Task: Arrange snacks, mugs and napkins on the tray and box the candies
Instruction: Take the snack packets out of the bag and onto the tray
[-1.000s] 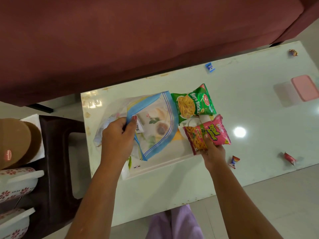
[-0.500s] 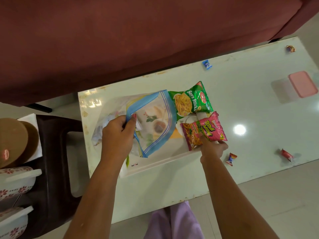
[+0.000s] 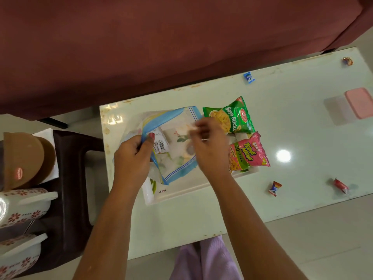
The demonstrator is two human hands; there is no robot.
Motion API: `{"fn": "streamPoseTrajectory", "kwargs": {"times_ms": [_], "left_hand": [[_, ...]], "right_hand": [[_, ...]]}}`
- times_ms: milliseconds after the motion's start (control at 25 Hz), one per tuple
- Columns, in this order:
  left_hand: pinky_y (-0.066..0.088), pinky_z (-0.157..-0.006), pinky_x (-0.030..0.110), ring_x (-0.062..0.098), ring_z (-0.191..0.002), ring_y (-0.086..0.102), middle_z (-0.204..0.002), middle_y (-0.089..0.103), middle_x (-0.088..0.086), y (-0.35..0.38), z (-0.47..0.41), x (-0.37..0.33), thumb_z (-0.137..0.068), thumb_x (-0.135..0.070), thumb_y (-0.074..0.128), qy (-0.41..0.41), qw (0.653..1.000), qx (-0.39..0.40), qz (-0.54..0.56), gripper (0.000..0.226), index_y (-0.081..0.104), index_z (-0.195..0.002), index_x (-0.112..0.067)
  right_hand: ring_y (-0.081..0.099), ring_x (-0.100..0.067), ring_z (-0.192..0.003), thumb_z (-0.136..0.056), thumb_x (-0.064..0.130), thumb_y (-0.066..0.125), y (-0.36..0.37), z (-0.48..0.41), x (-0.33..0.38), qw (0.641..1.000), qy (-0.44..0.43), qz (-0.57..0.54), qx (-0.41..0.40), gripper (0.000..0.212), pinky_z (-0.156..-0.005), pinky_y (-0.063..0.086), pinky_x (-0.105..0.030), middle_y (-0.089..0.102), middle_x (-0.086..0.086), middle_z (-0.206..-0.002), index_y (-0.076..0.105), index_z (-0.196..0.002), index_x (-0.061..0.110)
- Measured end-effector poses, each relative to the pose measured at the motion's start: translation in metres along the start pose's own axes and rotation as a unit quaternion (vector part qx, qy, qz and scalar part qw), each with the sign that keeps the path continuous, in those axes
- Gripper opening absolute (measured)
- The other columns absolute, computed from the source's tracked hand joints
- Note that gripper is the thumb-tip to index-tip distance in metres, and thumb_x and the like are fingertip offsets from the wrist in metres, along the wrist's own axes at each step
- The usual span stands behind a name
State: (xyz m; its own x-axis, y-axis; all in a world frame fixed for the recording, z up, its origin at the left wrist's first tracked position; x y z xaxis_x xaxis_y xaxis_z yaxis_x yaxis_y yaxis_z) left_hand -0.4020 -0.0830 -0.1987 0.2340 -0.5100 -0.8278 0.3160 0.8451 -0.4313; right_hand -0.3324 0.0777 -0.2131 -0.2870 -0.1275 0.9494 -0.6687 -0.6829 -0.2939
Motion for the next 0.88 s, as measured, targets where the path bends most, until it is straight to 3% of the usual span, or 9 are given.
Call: {"fn": "streamPoseTrajectory", "kwargs": {"times_ms": [40, 120, 200, 280, 440, 520, 640, 760, 880], "left_hand": [[0.053, -0.063, 0.04, 0.023, -0.07, 0.065, -0.073, 0.068, 0.004, -0.004, -0.001, 0.001, -0.092, -0.038, 0.054, -0.004, 1.0, -0.003, 0.008, 0.027, 0.067, -0.077, -0.02], [0.052, -0.067, 0.045, 0.03, -0.074, 0.065, -0.075, 0.068, 0.009, -0.012, -0.002, 0.003, -0.092, -0.036, 0.053, -0.004, 1.0, -0.009, 0.016, 0.028, 0.067, -0.079, -0.015], [0.048, -0.061, 0.035, 0.019, -0.067, 0.062, -0.068, 0.066, 0.0, -0.016, -0.001, 0.003, -0.093, -0.036, 0.052, 0.001, 1.0, -0.015, 0.021, 0.028, 0.064, -0.073, -0.021], [0.046, -0.055, 0.027, 0.009, -0.06, 0.059, -0.06, 0.062, -0.008, -0.019, 0.002, 0.003, -0.092, -0.038, 0.052, 0.001, 1.0, -0.022, 0.019, 0.03, 0.062, -0.067, -0.024], [0.047, -0.052, 0.021, 0.006, -0.059, 0.06, -0.059, 0.064, -0.012, -0.02, 0.004, 0.009, -0.092, -0.036, 0.053, -0.013, 0.998, -0.033, 0.049, 0.029, 0.063, -0.067, -0.027], [0.046, -0.05, 0.017, 0.004, -0.058, 0.06, -0.058, 0.064, -0.013, -0.02, 0.004, 0.009, -0.093, -0.035, 0.053, -0.011, 0.998, -0.031, 0.056, 0.027, 0.063, -0.069, -0.026], [0.044, -0.045, 0.012, -0.003, -0.052, 0.059, -0.054, 0.063, -0.017, -0.023, 0.002, 0.005, -0.093, -0.036, 0.053, 0.001, 0.998, -0.032, 0.057, 0.029, 0.062, -0.067, -0.025], [0.042, -0.043, 0.009, -0.004, -0.05, 0.06, -0.053, 0.064, -0.017, -0.026, 0.0, 0.003, -0.094, -0.029, 0.052, 0.01, 0.997, -0.024, 0.073, 0.03, 0.061, -0.066, -0.023], [0.045, -0.045, 0.011, -0.002, -0.056, 0.064, -0.058, 0.067, -0.017, -0.025, 0.0, -0.001, -0.094, -0.03, 0.052, 0.005, 0.998, -0.025, 0.054, 0.032, 0.063, -0.064, -0.027]], "right_hand": [[0.061, -0.006, -0.076, -0.081, 0.004, 0.061, 0.025, -0.003, 0.004, 0.989, -0.024, 0.075, 0.127, 0.011, -0.067, 0.047, -0.015, 0.064, 0.001, -0.082, 0.064, -0.09, 0.01], [0.059, -0.026, -0.101, -0.084, 0.003, 0.055, 0.07, -0.001, -0.006, 0.907, -0.054, 0.27, 0.319, 0.023, -0.08, 0.043, -0.03, 0.062, -0.011, -0.108, 0.062, -0.105, 0.011], [0.048, -0.033, -0.116, -0.087, -0.001, 0.046, 0.096, 0.001, -0.026, 0.819, -0.064, 0.4, 0.407, 0.049, -0.08, 0.038, -0.038, 0.044, -0.014, -0.132, 0.045, -0.132, 0.021], [0.039, -0.036, -0.126, -0.09, 0.001, 0.041, 0.106, -0.002, -0.041, 0.79, -0.047, 0.441, 0.423, 0.066, -0.086, 0.039, -0.044, 0.025, -0.012, -0.148, 0.026, -0.143, 0.039], [0.035, -0.04, -0.129, -0.089, -0.004, 0.039, 0.121, -0.008, -0.054, 0.807, -0.058, 0.431, 0.4, 0.073, -0.094, 0.041, -0.047, 0.004, -0.007, -0.158, 0.022, -0.144, 0.04], [0.044, -0.039, -0.118, -0.086, -0.007, 0.042, 0.126, -0.006, -0.055, 0.814, -0.098, 0.424, 0.384, 0.07, -0.088, 0.044, -0.045, 0.018, -0.007, -0.153, 0.028, -0.143, 0.031], [0.047, -0.037, -0.109, -0.083, -0.006, 0.046, 0.123, -0.009, -0.054, 0.836, -0.123, 0.403, 0.351, 0.06, -0.086, 0.043, -0.043, 0.044, -0.013, -0.128, 0.038, -0.136, 0.021], [0.045, -0.035, -0.113, -0.086, -0.001, 0.044, 0.116, -0.014, -0.054, 0.857, -0.097, 0.39, 0.321, 0.046, -0.092, 0.039, -0.04, 0.051, -0.016, -0.117, 0.048, -0.129, 0.015], [0.049, -0.034, -0.108, -0.087, 0.004, 0.047, 0.098, -0.017, -0.042, 0.87, -0.088, 0.396, 0.28, 0.025, -0.081, 0.041, -0.038, 0.058, -0.016, -0.109, 0.058, -0.109, 0.01]]}}
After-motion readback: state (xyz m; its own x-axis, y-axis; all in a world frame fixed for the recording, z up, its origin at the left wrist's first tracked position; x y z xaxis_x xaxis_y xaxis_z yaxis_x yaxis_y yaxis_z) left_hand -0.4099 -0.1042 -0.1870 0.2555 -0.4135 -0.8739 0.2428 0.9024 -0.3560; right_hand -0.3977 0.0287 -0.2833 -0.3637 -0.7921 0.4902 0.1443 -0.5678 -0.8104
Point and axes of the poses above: each hand's wrist, its own z-axis away from the middle knuckle, its own y-axis out of the palm, x = y × z, the point moved 4 cm from there along -z, towards the middle knuckle
